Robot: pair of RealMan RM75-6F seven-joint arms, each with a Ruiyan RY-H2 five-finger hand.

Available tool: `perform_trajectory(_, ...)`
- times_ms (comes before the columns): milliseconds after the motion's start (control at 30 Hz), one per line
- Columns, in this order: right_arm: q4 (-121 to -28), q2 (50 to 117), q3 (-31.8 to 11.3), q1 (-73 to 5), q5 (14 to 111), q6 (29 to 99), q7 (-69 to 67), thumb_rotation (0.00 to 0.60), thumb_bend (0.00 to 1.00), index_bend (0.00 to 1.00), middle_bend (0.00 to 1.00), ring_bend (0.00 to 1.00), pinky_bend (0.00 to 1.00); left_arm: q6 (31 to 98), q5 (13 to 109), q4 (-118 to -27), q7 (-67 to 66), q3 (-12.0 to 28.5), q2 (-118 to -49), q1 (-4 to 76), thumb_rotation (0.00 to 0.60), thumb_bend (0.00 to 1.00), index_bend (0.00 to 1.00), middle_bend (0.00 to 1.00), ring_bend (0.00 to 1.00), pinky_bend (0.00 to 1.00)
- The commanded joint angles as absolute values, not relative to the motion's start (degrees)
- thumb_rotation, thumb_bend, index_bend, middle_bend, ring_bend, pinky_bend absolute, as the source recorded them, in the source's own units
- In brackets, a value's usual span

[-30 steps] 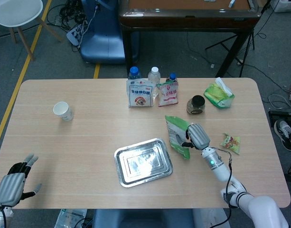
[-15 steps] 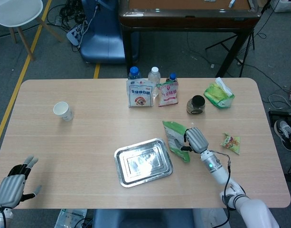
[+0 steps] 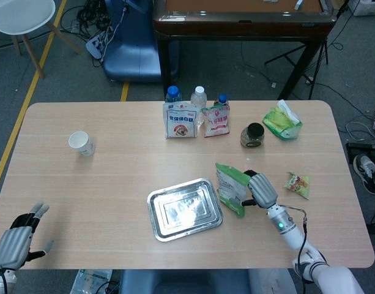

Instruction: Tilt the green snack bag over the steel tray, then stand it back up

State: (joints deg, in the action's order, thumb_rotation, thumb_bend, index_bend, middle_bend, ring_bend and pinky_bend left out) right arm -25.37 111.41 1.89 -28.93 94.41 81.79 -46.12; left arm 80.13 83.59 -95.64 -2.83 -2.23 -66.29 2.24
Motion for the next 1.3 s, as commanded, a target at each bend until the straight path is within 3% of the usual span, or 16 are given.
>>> perform_trajectory(33,-27.5,110.1,2.3,-27.2,94.3,83.2,-44.7,0.6,0.11,0.68,0.54,0.43,0.33,80.2,83.6,-95.6,-2.7,-2.3,-66.2,2.2,0.6,0.25,0.1,0.04,0.19,0.09)
perform_trajectory(400,-38.9,102.6,4.9,-22.2,96.1,87.8,-36.8,0.6,0.08,0.66,0.51,0.37,0.27,80.5,84.2,-95.5,-1.9,-2.4,-66.3,2.0,0.6,0.25,0.1,0.03,0.19,0.09)
perform_trajectory(967,-64.4,86.2,5.0,-18.2,92.8,83.5,-22.5,0.6,0.04,0.62,0.5,0.36,0.27,81.5,85.0,-96.3,-1.8,-2.0,-65.6,2.2,0.6,0.25,0.1,0.03,0.19,0.09)
perform_trajectory(1133,-73.5,80.5,4.3,-16.3,90.2,82.9,-15.3,0.6,0.19,0.62,0.51,0.38,0.27,82.4,85.4,-95.9,-1.9,-1.2,-65.9,2.3,0.6,0.25,0.1,0.03,0.19,0.09)
perform_trajectory(1300,-83.7,74.2,3.8,-13.4,86.6,83.6,-9.9,0.6,0.2,0.61,0.52,0.39,0.27,84.2,86.2,-95.2,-2.2,-0.5,-66.6,2.2,0.6,0.25,0.1,0.03,0.19,0.09)
